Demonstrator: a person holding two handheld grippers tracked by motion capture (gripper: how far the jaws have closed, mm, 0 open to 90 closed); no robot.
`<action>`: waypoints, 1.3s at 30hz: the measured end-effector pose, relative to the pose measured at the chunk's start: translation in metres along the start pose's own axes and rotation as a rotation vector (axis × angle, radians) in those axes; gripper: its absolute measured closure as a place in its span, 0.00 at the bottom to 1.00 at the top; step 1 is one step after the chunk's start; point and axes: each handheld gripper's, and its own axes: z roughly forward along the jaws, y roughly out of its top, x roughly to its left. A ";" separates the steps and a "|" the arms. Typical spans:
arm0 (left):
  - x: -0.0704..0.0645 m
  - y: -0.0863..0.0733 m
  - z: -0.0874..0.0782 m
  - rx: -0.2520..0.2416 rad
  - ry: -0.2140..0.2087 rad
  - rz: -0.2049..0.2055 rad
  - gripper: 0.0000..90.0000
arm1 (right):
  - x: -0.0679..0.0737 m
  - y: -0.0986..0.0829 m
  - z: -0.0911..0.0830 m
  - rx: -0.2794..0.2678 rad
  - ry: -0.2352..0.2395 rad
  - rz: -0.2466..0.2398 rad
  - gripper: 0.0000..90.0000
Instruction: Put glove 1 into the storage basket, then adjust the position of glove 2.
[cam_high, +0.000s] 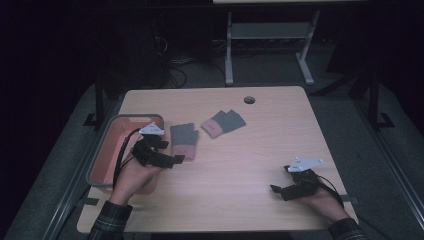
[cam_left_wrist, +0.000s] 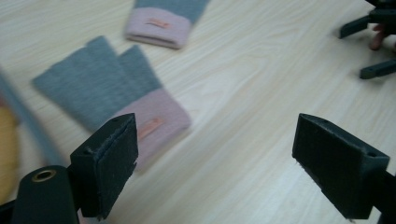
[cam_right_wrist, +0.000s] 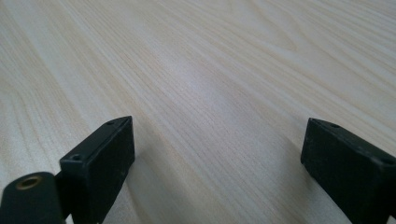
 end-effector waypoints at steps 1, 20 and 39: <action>-0.003 0.000 0.001 0.001 -0.003 0.010 0.15 | 0.000 0.000 0.000 0.000 -0.001 0.000 0.11; -0.062 -0.046 0.052 0.030 -0.056 0.132 0.15 | 0.000 0.000 0.000 0.001 -0.003 0.001 0.10; -0.048 -0.087 0.070 0.061 -0.010 0.206 0.14 | 0.001 0.045 0.010 0.026 0.073 0.030 0.43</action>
